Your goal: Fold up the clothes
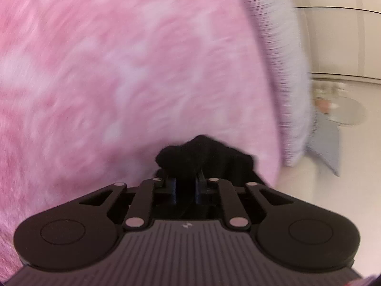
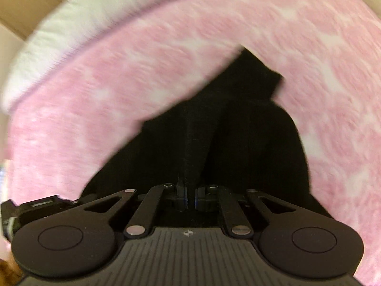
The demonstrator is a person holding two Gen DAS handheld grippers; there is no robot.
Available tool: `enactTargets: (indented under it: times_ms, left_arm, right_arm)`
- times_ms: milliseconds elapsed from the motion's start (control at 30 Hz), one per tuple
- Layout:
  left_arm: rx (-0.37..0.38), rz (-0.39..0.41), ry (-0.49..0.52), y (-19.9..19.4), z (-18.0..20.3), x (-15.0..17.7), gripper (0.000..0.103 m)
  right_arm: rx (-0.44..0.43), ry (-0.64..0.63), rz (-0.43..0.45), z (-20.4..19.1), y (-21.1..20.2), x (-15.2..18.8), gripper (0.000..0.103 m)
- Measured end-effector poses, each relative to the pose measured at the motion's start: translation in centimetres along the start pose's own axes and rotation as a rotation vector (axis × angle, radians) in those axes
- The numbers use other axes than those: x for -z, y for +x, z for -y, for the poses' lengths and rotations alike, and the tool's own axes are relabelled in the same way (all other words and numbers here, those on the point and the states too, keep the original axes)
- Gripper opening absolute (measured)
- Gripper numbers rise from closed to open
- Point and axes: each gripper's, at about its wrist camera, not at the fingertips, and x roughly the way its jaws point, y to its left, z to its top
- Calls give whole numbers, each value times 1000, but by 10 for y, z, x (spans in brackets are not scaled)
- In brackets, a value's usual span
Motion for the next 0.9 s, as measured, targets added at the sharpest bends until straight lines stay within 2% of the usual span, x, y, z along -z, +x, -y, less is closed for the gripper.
enactTargets:
  times_ms: [100,200,300,400,467,533,600,633,700,800,833,900]
  left_arm:
    - [89,60,104,-33,37,-14,6]
    - [177,159,185,-80,73,-32,6]
    - [228,281,322,-140,118,-46,6]
    - [257,380,538,-196,170,-44,6]
    - [256,396,716,-222,203,-26,6]
    - [249,351,851,-235,224,-2,6]
    - [239,225,924,-233,217,31,6]
    - [229,158,946,-231,208,47,6]
    - [160,11,940,-225,172,78,6]
    - [-51,-165,816,-214,85,116,7]
    - [-141,-203,731,-213,48,125,7]
    - [-280,-230,564,-216,-10,139,7]
  right_arm:
    - [-87,-32,53,-38,-23,-5,7]
    - [-201,-77,115,-81,-49,-8,7]
    - [-307,-124,185,-117,-76,-6,7]
    - [-407,-168,269,-143,-103,1,7]
    - [-456,-199,281,-151,-111,9,8]
    - [-453,-212,191,-152,-102,22,9]
    - [-417,-214,58,-148,-86,39,15]
    - [-381,-212,-12,-142,-77,49,26]
    - [-295,-203,-153,-127,-57,71,40]
    - [-142,-201,-293,-96,-38,95,43]
    - [-105,-191,-317,-86,-35,100,45]
    - [-51,-172,-346,-68,-32,104,46]
